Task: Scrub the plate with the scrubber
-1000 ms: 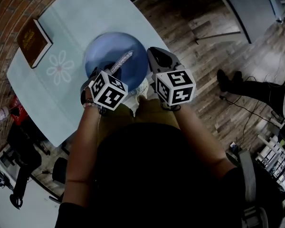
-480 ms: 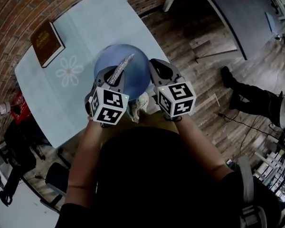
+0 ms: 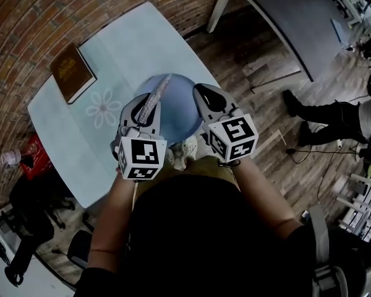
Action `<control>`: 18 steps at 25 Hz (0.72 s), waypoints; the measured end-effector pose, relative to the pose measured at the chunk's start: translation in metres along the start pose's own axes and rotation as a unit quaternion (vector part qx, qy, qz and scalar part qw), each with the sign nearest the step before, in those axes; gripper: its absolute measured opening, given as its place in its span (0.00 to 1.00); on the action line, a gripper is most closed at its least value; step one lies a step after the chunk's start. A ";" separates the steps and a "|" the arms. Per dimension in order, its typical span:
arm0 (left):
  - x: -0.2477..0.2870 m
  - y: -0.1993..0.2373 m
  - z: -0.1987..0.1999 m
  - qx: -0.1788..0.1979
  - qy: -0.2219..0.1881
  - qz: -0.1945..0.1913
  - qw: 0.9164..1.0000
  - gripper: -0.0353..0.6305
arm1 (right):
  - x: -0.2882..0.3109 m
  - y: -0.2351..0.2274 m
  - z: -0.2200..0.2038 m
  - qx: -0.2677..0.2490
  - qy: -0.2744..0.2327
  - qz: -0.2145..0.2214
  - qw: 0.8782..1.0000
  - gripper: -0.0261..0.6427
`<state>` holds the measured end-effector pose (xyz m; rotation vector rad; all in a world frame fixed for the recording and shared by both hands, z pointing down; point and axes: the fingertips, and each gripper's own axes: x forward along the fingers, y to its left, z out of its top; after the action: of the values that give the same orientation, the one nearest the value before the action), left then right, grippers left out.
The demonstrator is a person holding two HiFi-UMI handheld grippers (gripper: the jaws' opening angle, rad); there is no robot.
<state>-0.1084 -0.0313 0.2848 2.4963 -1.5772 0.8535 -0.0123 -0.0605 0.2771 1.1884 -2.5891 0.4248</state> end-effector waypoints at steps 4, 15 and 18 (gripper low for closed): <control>-0.028 0.019 0.017 0.001 -0.035 -0.002 0.999 0.17 | -0.003 0.028 0.021 -0.029 -0.019 -0.011 0.999 0.11; -0.104 0.066 0.046 0.028 -0.112 0.010 0.993 0.17 | -0.026 0.100 0.060 -0.079 -0.067 -0.047 0.993 0.11; -0.118 0.072 0.049 0.019 -0.121 0.013 0.992 0.17 | -0.031 0.107 0.066 -0.063 -0.073 -0.061 0.993 0.11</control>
<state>-0.1872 0.0142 0.1701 2.6989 -1.6794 0.6075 -0.0825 0.0037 0.1889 1.3702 -2.5998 0.1515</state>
